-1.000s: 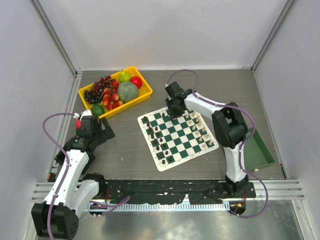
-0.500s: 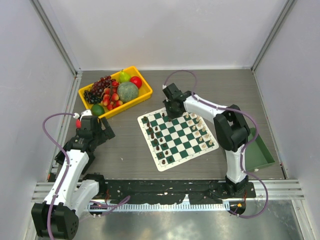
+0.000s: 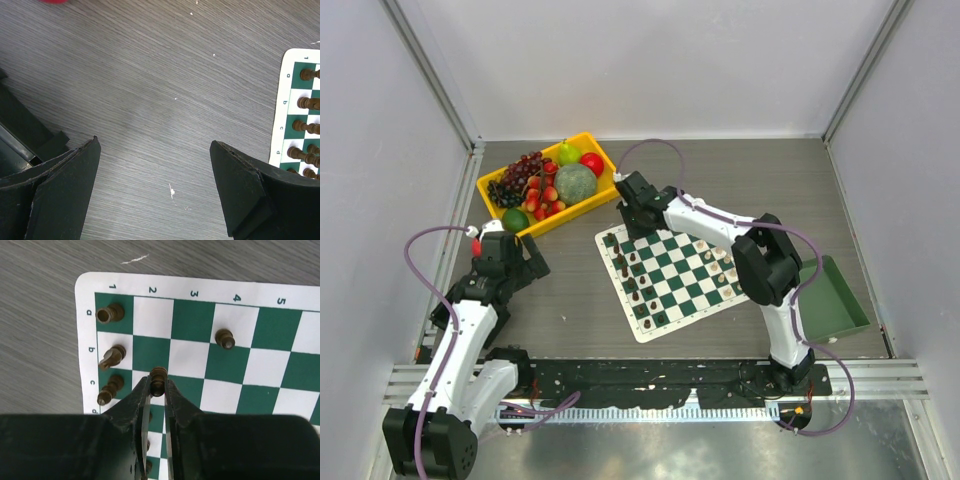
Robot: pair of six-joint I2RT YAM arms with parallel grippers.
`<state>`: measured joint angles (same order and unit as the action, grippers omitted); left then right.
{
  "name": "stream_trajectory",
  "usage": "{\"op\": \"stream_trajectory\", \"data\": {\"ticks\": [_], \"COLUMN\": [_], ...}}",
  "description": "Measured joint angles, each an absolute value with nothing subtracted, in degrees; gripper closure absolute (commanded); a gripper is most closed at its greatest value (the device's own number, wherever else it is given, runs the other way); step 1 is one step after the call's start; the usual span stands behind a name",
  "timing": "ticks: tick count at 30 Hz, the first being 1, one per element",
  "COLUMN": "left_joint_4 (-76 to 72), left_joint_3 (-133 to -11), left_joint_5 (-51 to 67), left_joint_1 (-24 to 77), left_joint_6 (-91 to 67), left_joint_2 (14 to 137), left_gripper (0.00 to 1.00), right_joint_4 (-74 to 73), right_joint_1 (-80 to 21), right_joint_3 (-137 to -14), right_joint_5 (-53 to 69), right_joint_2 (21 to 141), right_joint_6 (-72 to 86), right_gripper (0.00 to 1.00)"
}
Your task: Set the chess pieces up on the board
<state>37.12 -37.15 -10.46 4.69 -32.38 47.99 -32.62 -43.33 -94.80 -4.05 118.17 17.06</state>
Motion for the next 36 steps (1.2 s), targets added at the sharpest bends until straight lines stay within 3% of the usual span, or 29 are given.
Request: {"op": "stream_trajectory", "data": {"ticks": [30,36], "left_joint_4": [37.1,37.1], "left_joint_3": [-37.1,-37.1], "left_joint_5": [-10.5,-10.5], "left_joint_1": [4.7,4.7], "left_joint_6": [-32.4,-32.4], "left_joint_2": [48.0,48.0], "left_gripper": [0.01,0.01], "right_joint_4": [-35.1,-35.2], "right_joint_1": [-45.9,-45.9], "right_joint_3": [-101.4,-102.0], "right_joint_5": [-5.9,-5.9], "right_joint_2": [126.5,126.8], "right_joint_6": [16.3,16.3], "right_gripper": [0.81,0.69]}}
